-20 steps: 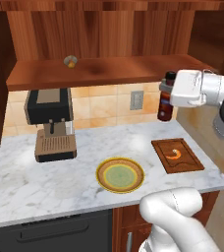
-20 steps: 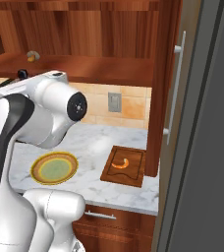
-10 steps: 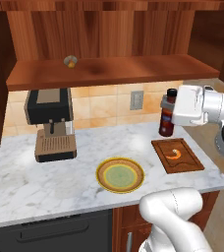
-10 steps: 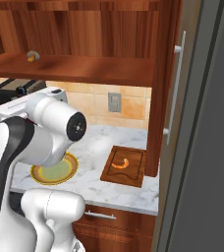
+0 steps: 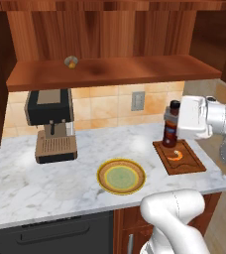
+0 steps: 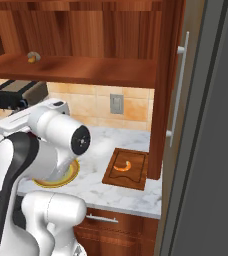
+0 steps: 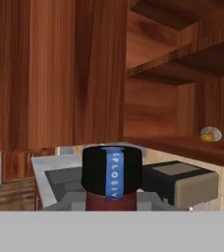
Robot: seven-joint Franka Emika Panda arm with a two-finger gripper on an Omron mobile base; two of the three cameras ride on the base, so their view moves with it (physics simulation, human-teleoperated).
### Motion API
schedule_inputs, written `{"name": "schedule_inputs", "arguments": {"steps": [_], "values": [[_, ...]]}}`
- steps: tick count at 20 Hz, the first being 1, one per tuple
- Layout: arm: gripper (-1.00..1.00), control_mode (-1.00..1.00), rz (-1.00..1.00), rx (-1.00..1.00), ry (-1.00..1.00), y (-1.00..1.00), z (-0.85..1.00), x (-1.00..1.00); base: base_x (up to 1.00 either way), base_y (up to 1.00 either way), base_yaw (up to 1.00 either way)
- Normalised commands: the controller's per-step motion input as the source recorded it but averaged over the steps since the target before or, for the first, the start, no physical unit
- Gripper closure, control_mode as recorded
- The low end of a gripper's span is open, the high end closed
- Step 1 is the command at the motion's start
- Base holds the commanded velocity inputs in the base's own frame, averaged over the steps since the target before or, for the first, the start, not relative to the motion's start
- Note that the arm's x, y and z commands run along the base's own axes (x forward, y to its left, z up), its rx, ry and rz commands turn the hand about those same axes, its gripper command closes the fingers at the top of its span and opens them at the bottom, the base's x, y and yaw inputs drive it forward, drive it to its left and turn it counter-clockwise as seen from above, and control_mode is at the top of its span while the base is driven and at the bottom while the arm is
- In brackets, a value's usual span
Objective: Pick the shrimp from the plate and place it on the cutting board. Then pick the condiment bottle from the cabinet and place it next to the cutting board.
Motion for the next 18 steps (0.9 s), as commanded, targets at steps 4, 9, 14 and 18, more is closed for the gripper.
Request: {"name": "schedule_inputs", "arguments": {"steps": [4,9,14,18], "values": [[1.00,-1.00,0.00,0.00,0.00,0.00,-0.07,-0.24,0.00,0.00,0.00],[1.00,-1.00,0.00,0.00,0.00,0.00,-0.08,-0.29,0.00,0.00,0.00],[1.00,-1.00,0.00,0.00,-0.01,0.00,-0.18,-0.43,0.00,0.00,0.00],[1.00,-1.00,0.00,0.00,-0.03,0.00,-0.22,-0.35,0.00,0.00,0.00]]}}
